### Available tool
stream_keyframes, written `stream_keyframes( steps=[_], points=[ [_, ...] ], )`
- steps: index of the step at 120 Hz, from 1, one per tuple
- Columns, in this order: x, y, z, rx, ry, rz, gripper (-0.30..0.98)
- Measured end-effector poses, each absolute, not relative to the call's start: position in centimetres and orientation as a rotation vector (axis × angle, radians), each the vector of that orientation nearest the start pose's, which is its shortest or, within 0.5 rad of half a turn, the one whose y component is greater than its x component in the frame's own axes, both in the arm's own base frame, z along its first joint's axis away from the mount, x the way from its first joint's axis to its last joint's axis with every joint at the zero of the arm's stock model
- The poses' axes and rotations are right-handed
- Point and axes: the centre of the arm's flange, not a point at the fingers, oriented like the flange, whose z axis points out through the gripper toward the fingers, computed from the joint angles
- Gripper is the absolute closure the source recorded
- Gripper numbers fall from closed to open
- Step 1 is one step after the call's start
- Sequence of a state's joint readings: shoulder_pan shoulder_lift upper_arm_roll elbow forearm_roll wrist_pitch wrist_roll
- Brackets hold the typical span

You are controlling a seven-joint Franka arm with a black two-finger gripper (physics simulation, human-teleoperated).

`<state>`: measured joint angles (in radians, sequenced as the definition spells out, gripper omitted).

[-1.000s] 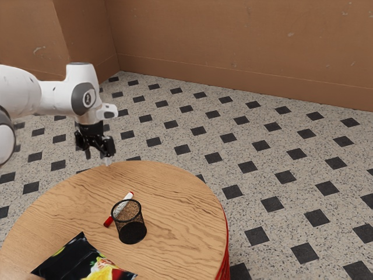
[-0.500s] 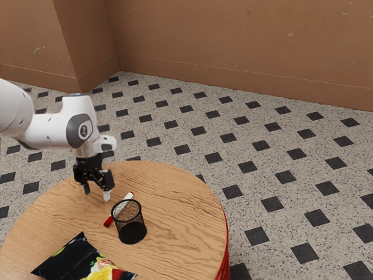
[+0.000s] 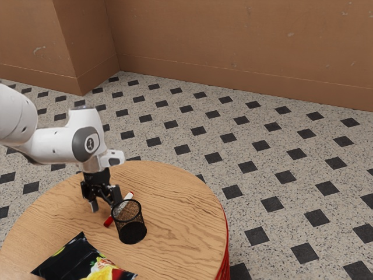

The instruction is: Put the marker into the pen holder.

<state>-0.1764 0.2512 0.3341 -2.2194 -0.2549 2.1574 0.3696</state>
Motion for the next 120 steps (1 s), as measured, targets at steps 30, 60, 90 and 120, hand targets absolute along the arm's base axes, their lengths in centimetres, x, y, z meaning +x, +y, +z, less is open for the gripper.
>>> stream_keyframes(
  steps=[30,60,90,120],
  points=[
    [50.99,7.50,24.46,-3.292,0.056,0.412,0.09],
    [51.04,7.44,24.23,-3.266,0.090,0.416,0.23],
    [51.13,7.69,24.25,-3.196,0.159,0.420,0.29],
    [51.22,7.83,24.41,-3.157,0.182,0.421,0.58]
  ],
)
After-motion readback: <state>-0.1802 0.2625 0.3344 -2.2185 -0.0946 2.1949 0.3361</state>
